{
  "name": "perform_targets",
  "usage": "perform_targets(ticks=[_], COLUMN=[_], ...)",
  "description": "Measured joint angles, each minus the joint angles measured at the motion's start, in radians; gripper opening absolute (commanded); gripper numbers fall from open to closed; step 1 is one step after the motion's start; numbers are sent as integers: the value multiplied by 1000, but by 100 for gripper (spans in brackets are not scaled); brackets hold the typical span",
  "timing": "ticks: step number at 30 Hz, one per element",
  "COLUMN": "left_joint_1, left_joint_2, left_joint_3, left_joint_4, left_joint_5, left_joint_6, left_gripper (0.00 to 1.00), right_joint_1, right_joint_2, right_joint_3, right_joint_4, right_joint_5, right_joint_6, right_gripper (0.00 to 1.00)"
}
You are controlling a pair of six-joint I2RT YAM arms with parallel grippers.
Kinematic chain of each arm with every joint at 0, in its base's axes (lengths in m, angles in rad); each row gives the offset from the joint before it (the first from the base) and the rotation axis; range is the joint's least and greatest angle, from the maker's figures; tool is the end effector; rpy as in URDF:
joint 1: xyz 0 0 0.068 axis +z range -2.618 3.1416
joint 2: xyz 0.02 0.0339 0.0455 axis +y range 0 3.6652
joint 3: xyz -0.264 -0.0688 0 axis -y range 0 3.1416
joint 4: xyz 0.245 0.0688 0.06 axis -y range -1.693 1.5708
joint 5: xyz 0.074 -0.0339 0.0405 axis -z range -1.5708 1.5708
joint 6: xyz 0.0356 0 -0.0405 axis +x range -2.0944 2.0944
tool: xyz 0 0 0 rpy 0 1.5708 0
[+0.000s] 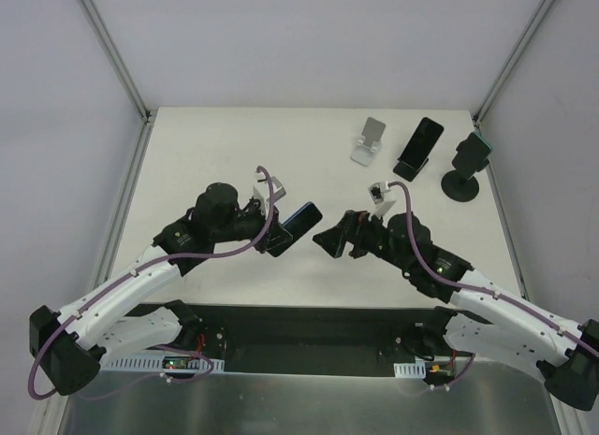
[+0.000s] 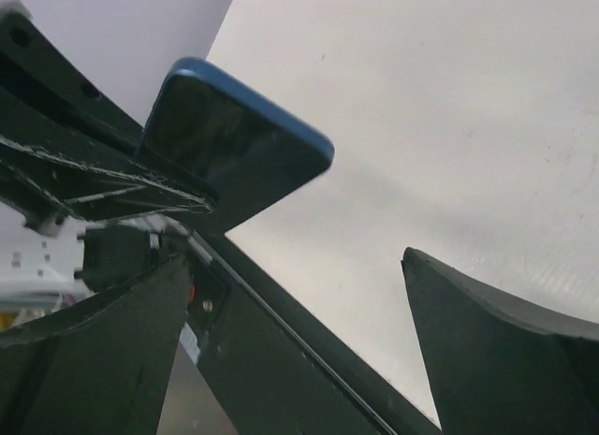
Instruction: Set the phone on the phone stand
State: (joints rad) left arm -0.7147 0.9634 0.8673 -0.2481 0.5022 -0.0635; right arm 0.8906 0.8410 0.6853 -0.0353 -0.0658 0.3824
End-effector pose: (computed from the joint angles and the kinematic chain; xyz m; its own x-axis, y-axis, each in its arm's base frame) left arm 0.1534 -0.1558 0.3310 -0.3125 0.1975 -0.9291 0.8987 0.3784 -0.2218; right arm 0.1258 0.1592 0.3108 -0.4154 0.0785 -0.9062 -0.7129 0.5908 0.3779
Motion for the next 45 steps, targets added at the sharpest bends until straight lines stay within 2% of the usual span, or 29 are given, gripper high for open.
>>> perform_targets(ticks=[3, 8, 11, 13, 15, 18, 27, 37, 45], left_joint_1=[0, 1, 0, 0, 0, 0, 0, 1, 0], left_joint_2=[-39, -53, -36, -34, -40, -48, -38, -32, -36], left_joint_3=[-135, -287, -294, -304, -328, -369, -391, -391, -391], left_joint_4=[182, 387, 462, 531, 610, 684, 726, 701, 681], left_joint_5=[-121, -217, -219, -215, -209, -196, -190, -197, -198], left_joint_6=[-136, -296, -349, -375, -409, -446, -461, -447, -439], left_gripper=[0, 0, 0, 0, 0, 0, 0, 0, 0], right_joint_1=[51, 104, 103, 97, 81, 34, 36, 64, 77], right_joint_2=[-15, 21, 74, 83, 83, 99, 237, 398, 443], right_joint_3=[-74, -31, 55, 74, 73, 73, 210, 369, 388], right_joint_4=[94, 155, 115, 113, 108, 90, -1, -142, -222], right_joint_5=[140, 264, 314, 323, 318, 292, 235, 294, 340], right_joint_6=[129, 237, 272, 281, 290, 299, 294, 370, 426], right_gripper=[96, 99, 92, 93, 100, 96, 96, 97, 97])
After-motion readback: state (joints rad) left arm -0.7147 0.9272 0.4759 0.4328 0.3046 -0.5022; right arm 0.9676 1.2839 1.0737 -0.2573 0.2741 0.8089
